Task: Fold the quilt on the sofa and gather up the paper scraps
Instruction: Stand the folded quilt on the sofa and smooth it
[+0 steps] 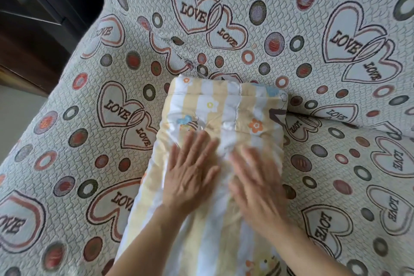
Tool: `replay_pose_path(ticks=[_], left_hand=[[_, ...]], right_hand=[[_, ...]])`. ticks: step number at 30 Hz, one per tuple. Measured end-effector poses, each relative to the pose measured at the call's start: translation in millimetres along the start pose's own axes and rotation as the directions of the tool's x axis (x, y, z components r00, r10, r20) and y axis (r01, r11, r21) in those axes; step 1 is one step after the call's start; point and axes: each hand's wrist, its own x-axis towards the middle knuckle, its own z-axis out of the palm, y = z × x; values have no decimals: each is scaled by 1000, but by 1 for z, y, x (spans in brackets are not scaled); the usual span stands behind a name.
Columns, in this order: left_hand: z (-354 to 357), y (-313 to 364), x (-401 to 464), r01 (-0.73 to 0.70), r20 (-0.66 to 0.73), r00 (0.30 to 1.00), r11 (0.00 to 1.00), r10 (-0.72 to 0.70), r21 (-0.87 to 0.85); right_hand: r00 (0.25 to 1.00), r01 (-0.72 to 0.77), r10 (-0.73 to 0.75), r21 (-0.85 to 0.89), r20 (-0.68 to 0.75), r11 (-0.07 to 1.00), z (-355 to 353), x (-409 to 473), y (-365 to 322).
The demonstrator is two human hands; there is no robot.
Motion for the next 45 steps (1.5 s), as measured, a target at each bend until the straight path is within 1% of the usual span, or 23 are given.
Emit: replay_pose_path(ticks=[1,2,3,5,7,10,12,13,15,17,18,20,22,24,28,30,33,36,38,40,41,45], left_hand=[[7,-2,2,-42,25,999,999,42,12],[13,-6,6,-58,41,998,998,57,35],[15,-9,8,-58,48,997,996,55,65],[20,-20,21,-42,55,998,993,36,108],[20,-25,43,1,37,999,993,-5,116],[18,-30,78,53,31,998,989,-58,138],[19,-31,94,71,41,996,986,-78,150],[21,-31,99,69,37,996,986,-76,153],[21,-28,103,61,16,998,985,-64,160],[16,-24,109,101,-9,995,984,-100,150],[11,-21,116,141,-8,990,980,-142,141],[3,-17,135,232,63,969,965,-241,122],[0,-16,154,270,193,936,952,-294,143],[-3,-17,167,275,299,902,948,-312,161],[-9,-20,171,282,381,868,948,-318,150],[-10,-15,165,282,365,878,951,-310,128],[-9,-5,141,241,253,935,968,-249,62],[-6,3,100,168,242,954,984,-177,56],[-8,11,67,162,258,952,986,-167,38],[-9,16,33,192,277,942,981,-190,22],[-8,17,11,199,276,940,980,-199,27],[-3,2,-82,149,194,967,984,-166,97]], right_hand=[[989,103,-98,-45,107,994,9,5,1],[974,154,-138,-78,179,985,18,12,7],[967,161,-136,-103,217,981,23,19,15],[963,147,-104,-161,247,976,26,41,35],[971,134,-86,-209,222,969,22,65,55],[982,50,-8,-218,189,975,16,96,69],[983,-69,98,-180,156,981,16,112,77],[975,-144,164,-130,152,981,16,120,82],[947,-260,260,-27,188,965,16,131,91],[928,-286,278,-2,248,958,14,138,96],[921,-286,276,-4,273,958,13,140,98],[902,-299,290,-22,321,954,13,144,99],[870,-319,311,-44,382,947,13,149,100],[839,-340,326,-49,436,939,12,156,99],[788,-396,359,-34,501,917,5,162,97],[799,-422,382,-18,465,906,5,157,93],[817,-483,425,61,389,873,6,136,80],[813,-514,449,96,370,852,2,101,63],[829,-495,438,93,347,864,-1,70,47],[859,-454,412,81,304,887,0,37,28],[867,-436,394,81,305,896,1,17,18],[868,-369,321,61,379,927,6,-64,-11]])
